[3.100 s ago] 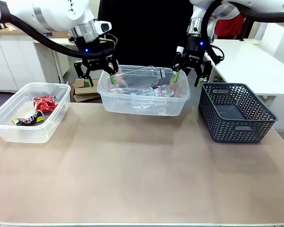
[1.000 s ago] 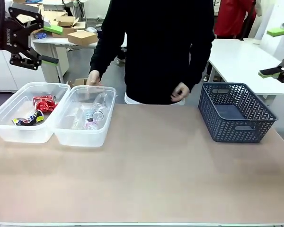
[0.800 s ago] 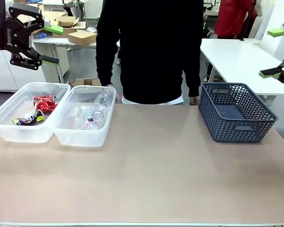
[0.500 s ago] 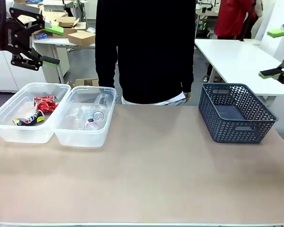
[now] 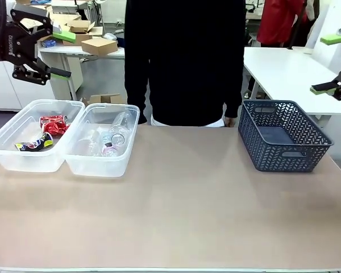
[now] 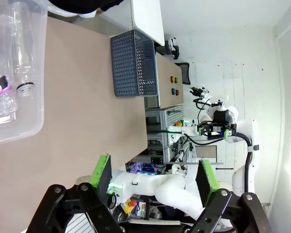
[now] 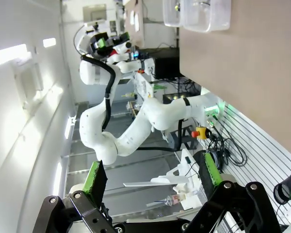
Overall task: Sort the waste into each basket.
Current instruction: Release the Organizing box you were holding.
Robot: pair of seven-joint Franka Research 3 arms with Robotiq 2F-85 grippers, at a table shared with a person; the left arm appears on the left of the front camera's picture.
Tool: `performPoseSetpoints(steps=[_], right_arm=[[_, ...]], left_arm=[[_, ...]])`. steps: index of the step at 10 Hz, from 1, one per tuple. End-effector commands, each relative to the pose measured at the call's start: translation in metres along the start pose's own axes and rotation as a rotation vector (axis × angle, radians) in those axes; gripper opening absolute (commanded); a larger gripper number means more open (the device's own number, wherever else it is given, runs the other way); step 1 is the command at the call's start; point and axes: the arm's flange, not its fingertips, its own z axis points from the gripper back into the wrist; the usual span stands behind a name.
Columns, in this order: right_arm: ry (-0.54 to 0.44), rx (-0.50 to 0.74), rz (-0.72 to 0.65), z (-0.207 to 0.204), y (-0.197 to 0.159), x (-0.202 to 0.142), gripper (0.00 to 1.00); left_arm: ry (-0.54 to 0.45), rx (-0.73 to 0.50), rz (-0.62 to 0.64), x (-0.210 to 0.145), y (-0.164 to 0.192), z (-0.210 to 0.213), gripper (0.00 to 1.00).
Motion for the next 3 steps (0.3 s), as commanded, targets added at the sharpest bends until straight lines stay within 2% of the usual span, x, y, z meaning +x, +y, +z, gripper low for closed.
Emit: performPoseSetpoints(steps=[1, 3], right_arm=[[0.012, -0.008, 0.001, 0.0058, 0.0018, -0.0003, 1.0], [0.012, -0.008, 0.001, 0.0058, 0.0018, -0.0003, 1.0]], left_arm=[[0.006, -0.004, 0.007, -0.001, 0.0003, -0.0001, 0.92], [0.006, -0.004, 0.007, -0.001, 0.0003, -0.0001, 0.92]])
